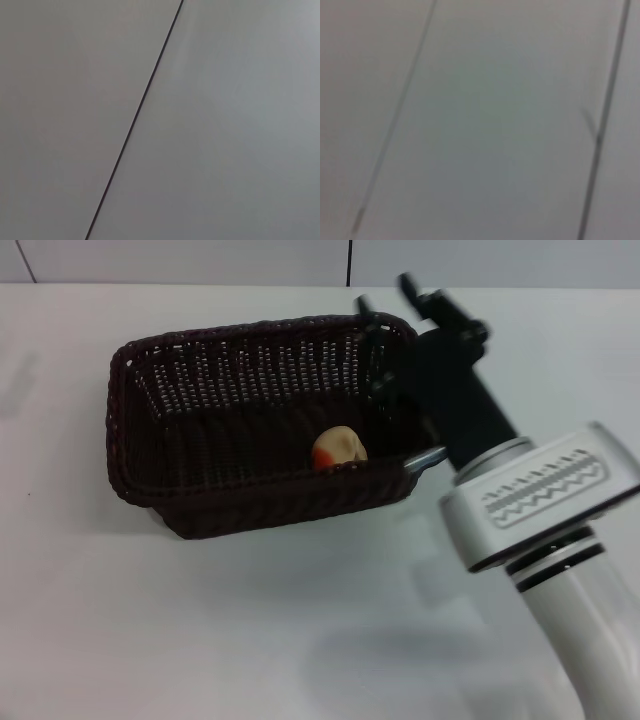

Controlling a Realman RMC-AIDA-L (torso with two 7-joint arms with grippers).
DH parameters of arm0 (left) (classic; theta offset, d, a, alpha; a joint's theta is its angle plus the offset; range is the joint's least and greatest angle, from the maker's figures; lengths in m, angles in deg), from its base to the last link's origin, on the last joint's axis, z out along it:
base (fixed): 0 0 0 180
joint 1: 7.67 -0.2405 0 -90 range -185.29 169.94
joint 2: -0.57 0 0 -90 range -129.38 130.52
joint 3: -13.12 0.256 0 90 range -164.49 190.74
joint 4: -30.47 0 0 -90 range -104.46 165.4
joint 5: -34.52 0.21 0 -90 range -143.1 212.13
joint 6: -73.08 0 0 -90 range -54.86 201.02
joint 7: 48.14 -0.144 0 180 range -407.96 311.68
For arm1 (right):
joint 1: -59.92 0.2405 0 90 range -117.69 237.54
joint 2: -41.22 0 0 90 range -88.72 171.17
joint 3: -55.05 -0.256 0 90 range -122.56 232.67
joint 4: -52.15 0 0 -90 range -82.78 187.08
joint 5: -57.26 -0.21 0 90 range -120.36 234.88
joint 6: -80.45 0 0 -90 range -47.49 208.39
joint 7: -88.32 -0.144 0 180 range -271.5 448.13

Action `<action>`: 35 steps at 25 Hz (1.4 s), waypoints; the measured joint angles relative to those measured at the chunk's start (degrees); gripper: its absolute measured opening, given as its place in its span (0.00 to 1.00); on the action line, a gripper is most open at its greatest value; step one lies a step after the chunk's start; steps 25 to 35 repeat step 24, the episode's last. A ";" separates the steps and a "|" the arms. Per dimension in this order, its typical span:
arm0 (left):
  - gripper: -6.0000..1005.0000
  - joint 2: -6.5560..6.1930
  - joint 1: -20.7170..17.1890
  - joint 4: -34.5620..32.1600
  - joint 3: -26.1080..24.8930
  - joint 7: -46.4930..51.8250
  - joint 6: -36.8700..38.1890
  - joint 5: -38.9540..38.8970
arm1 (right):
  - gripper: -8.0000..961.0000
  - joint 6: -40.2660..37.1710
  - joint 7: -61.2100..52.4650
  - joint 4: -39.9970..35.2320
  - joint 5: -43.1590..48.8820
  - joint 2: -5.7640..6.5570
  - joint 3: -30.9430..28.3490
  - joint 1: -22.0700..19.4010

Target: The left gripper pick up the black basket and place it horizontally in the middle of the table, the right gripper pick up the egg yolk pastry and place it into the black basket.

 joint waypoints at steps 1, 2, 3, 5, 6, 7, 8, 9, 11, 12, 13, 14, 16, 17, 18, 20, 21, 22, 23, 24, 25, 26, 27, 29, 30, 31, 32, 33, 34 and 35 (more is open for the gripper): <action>0.59 0.00 0.00 0.00 0.00 0.00 0.00 0.00 | 0.42 0.00 0.00 0.00 0.00 0.00 0.00 0.00; 0.59 0.02 -0.05 -0.13 -0.02 -0.07 0.01 0.00 | 0.42 -3.39 1.15 -0.08 -0.14 -0.14 -1.66 -1.52; 0.59 0.02 -0.05 -0.13 -0.02 -0.07 0.01 0.00 | 0.42 -3.39 1.15 -0.08 -0.14 -0.14 -1.66 -1.52; 0.59 0.09 -0.33 -0.77 -0.08 -0.72 0.24 -0.10 | 0.42 -8.07 1.87 0.50 -0.32 -0.16 -5.15 -4.46; 0.59 0.09 -0.33 -0.77 -0.08 -0.72 0.24 -0.10 | 0.42 -8.07 1.87 0.50 -0.32 -0.16 -5.15 -4.46; 0.59 0.13 -0.44 -1.11 -0.09 -1.17 0.37 -0.11 | 0.42 -9.71 1.87 0.69 -0.33 -0.12 -6.55 -5.72; 0.59 0.14 -0.48 -1.45 -0.09 -1.45 0.41 -0.11 | 0.42 -11.39 1.85 0.79 -0.34 -0.05 -7.96 -6.90; 0.59 0.14 -0.48 -1.45 -0.09 -1.45 0.41 -0.11 | 0.42 -12.71 1.70 0.81 -0.35 0.00 -9.14 -7.92; 0.59 0.16 -0.51 -2.74 -0.09 -2.49 0.50 -0.11 | 0.42 -15.22 1.44 0.85 -0.36 0.06 -11.64 -10.07; 0.59 0.18 -0.52 -3.38 -0.09 -3.06 0.55 -0.11 | 0.42 -17.08 1.39 0.86 -0.37 0.08 -13.49 -11.75; 0.59 0.21 -0.52 -4.17 -0.09 -3.82 0.59 -0.10 | 0.41 -17.08 1.39 0.86 -0.37 0.08 -13.49 -11.75; 0.59 0.22 -0.52 -5.20 -0.10 -4.83 0.62 -0.15 | 0.41 -17.95 1.38 0.78 -0.47 0.09 -14.57 -12.62; 0.59 0.29 -0.52 -8.11 -0.09 -7.49 0.56 -0.61 | 0.42 -18.96 1.35 0.58 -1.15 0.11 -16.10 -13.76; 0.59 0.33 -0.52 -9.04 -0.09 -8.61 0.49 -0.94 | 0.42 -20.29 1.15 0.05 -2.77 0.18 -17.09 -14.40; 0.59 0.39 -0.52 -10.04 -0.09 -9.91 0.39 -1.26 | 0.42 -20.29 1.15 0.05 -2.77 0.18 -17.09 -14.40; 0.59 0.57 -0.52 -13.99 -0.09 -15.40 -0.01 -2.87 | 0.42 -22.99 0.09 -2.25 -5.90 0.27 -17.71 -14.41; 0.59 0.57 -0.52 -13.99 -0.09 -15.40 -0.01 -2.87 | 0.42 -22.99 0.09 -2.25 -5.90 0.27 -17.71 -14.41; 0.59 0.65 -0.52 -17.24 -0.09 -20.03 -0.41 -4.27 | 0.42 -23.72 -0.49 -3.18 -6.97 0.27 -17.92 -14.32; 0.59 0.65 -0.52 -17.24 -0.09 -20.03 -0.41 -4.27 | 0.42 -24.19 -1.00 -3.98 -7.75 0.27 -18.16 -14.23; 0.59 0.66 -0.52 -18.93 -0.09 -22.68 -0.48 -5.18 | 0.42 -24.48 -1.80 -4.84 -8.23 0.27 -18.49 -14.16; 0.59 0.66 -0.52 -18.93 -0.09 -22.68 -0.48 -5.18 | 0.42 -24.48 -1.80 -4.84 -8.23 0.27 -18.49 -14.16; 0.59 0.66 -0.52 -18.93 -0.09 -22.68 -0.48 -5.18 | 0.42 -24.48 -1.80 -4.84 -8.23 0.27 -18.49 -14.16; 0.59 0.66 -0.52 -18.93 -0.09 -22.68 -0.48 -5.18 | 0.42 -24.48 -1.80 -4.84 -8.23 0.27 -18.49 -14.16; 0.59 0.66 -0.52 -18.93 -0.09 -22.68 -0.48 -5.18 | 0.42 -24.48 -1.80 -4.84 -8.23 0.27 -18.49 -14.16; 0.59 0.66 -0.52 -18.93 -0.09 -22.68 -0.48 -5.18 | 0.42 -24.48 -1.80 -4.84 -8.23 0.27 -18.49 -14.16; 0.59 0.66 -0.52 -18.93 -0.09 -22.68 -0.48 -5.18 | 0.42 -24.48 -1.80 -4.84 -8.23 0.27 -18.49 -14.16; 0.59 0.66 -0.52 -18.93 -0.09 -22.68 -0.48 -5.18 | 0.42 -24.48 -1.80 -4.84 -8.23 0.27 -18.49 -14.16; 0.59 0.66 -0.52 -18.93 -0.09 -22.68 -0.48 -5.18 | 0.42 -24.48 -1.80 -4.84 -8.23 0.27 -18.49 -14.16; 0.59 0.66 -0.52 -18.93 -0.09 -22.68 -0.48 -5.18 | 0.42 -24.48 -1.80 -4.84 -8.23 0.27 -18.49 -14.16; 0.59 0.66 -0.52 -18.93 -0.09 -22.68 -0.48 -5.18 | 0.42 -24.48 -1.80 -4.84 -8.23 0.27 -18.49 -14.16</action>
